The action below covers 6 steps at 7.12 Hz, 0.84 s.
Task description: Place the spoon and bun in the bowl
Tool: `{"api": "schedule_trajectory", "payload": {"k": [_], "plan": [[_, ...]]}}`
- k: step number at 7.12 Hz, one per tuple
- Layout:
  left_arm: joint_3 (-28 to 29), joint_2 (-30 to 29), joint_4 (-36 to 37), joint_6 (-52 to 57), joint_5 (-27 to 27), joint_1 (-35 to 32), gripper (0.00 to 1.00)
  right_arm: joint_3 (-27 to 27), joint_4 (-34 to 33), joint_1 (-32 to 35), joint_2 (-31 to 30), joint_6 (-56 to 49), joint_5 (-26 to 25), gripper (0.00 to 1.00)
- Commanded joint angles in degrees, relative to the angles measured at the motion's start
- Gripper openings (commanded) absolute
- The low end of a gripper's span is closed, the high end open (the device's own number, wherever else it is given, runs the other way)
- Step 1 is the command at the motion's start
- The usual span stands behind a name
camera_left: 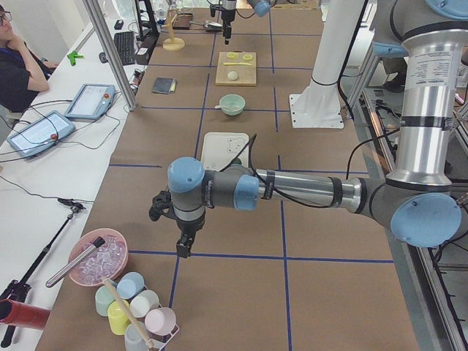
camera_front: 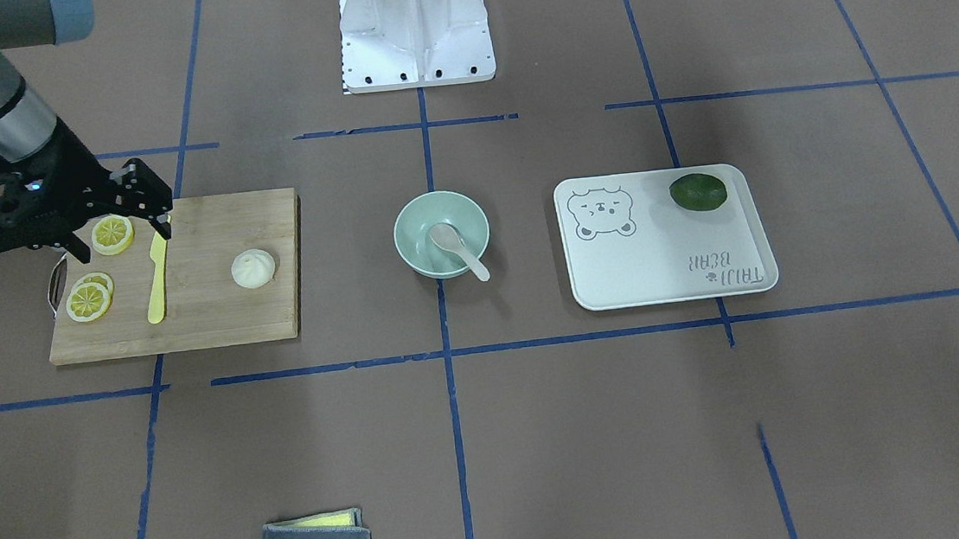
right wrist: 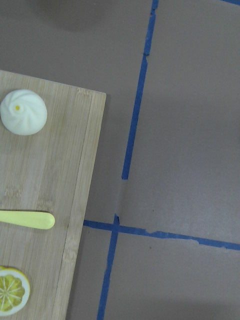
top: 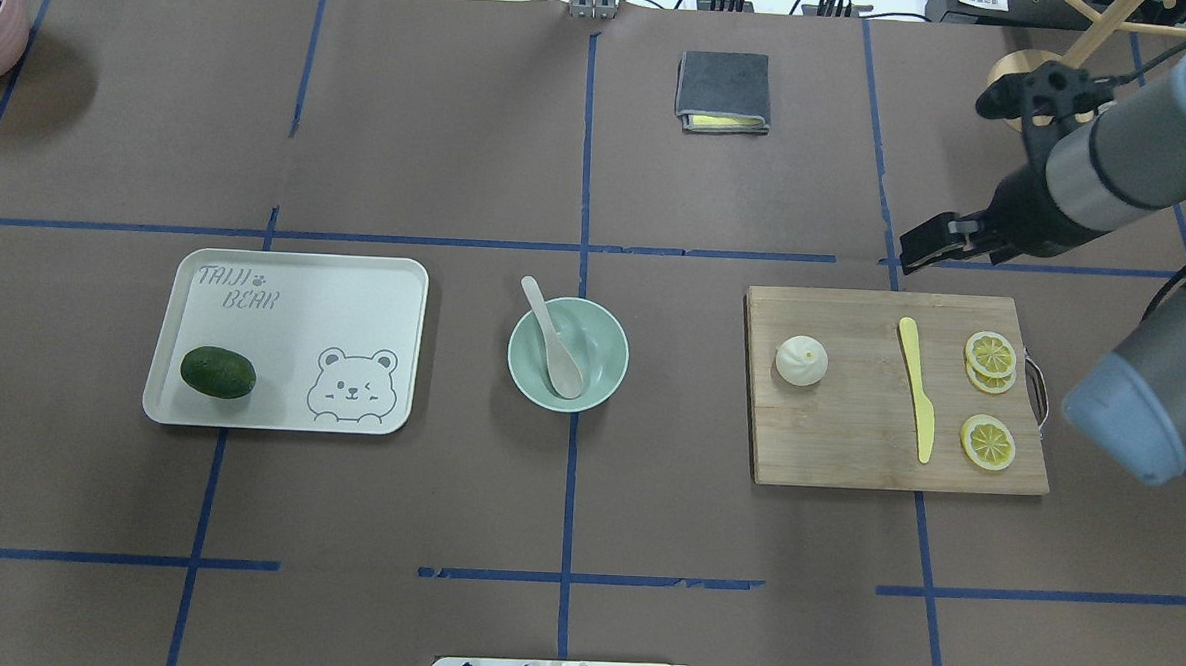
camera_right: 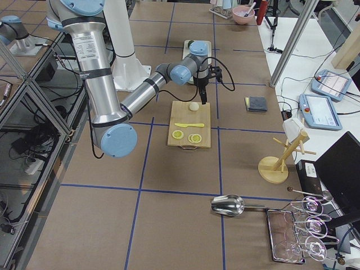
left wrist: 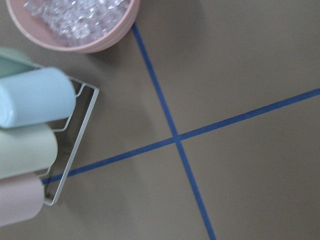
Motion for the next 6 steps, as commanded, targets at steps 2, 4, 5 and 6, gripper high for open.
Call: {"api": "schedule_trajectory", "payload": {"k": [2,4,5,6], "plan": [[0.1,1.8,-0.3,0.0,-3.7,-1.1,1.0,-5.7,5.5,-11.1,3.4,7.0,-10.8,1.0],[0.1,1.8,-0.4,0.0,-3.8,-1.1,1.0,-7.9,5.5,-12.7,4.8,7.1,-11.8,0.8],[0.1,1.8,-0.4,0.1,-3.8,-1.1,1.0,-9.6,5.5,-12.9,4.9,6.9,-11.8,0.77],[0.0,1.8,-0.4,0.1,-3.8,-1.1,1.0,-10.2,5.5,-12.9,4.9,6.7,-12.6,0.77]]}}
